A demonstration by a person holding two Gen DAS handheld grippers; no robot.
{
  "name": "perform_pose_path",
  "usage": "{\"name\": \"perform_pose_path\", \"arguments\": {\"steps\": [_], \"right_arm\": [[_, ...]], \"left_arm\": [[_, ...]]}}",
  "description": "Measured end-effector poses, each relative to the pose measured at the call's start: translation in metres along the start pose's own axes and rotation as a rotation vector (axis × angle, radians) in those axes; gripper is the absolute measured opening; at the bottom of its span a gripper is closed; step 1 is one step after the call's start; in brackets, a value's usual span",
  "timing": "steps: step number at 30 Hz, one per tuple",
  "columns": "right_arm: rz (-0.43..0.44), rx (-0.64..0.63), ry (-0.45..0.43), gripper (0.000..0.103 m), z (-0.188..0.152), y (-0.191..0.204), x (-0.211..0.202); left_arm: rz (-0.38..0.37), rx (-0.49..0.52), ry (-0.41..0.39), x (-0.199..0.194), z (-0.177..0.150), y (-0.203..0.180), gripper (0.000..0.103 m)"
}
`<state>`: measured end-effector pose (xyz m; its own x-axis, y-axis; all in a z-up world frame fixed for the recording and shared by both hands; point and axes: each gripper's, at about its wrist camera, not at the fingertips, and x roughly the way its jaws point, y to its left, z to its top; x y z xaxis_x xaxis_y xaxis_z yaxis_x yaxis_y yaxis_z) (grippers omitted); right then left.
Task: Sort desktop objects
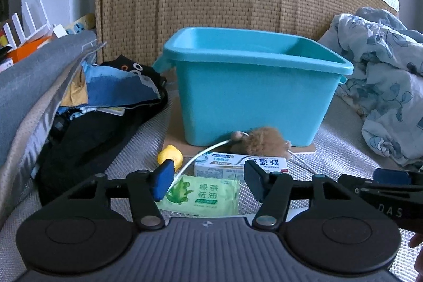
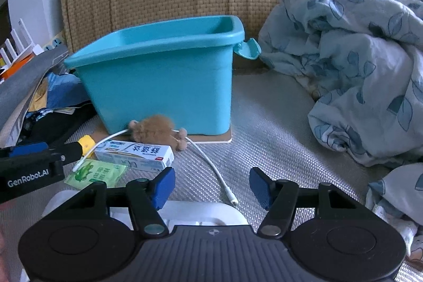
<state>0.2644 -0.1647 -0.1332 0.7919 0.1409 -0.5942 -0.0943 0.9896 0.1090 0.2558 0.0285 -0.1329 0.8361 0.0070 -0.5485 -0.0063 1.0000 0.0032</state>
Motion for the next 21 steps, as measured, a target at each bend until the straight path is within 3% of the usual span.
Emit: {"name": "perform_pose_path", "arguments": {"steps": [21], "right_arm": [[0.021,0.064,0.052,0.057,-0.005,-0.018,0.032]], "left_arm": [[0.023,-0.015,0.057,0.026,-0.008,0.021,0.040]]}}
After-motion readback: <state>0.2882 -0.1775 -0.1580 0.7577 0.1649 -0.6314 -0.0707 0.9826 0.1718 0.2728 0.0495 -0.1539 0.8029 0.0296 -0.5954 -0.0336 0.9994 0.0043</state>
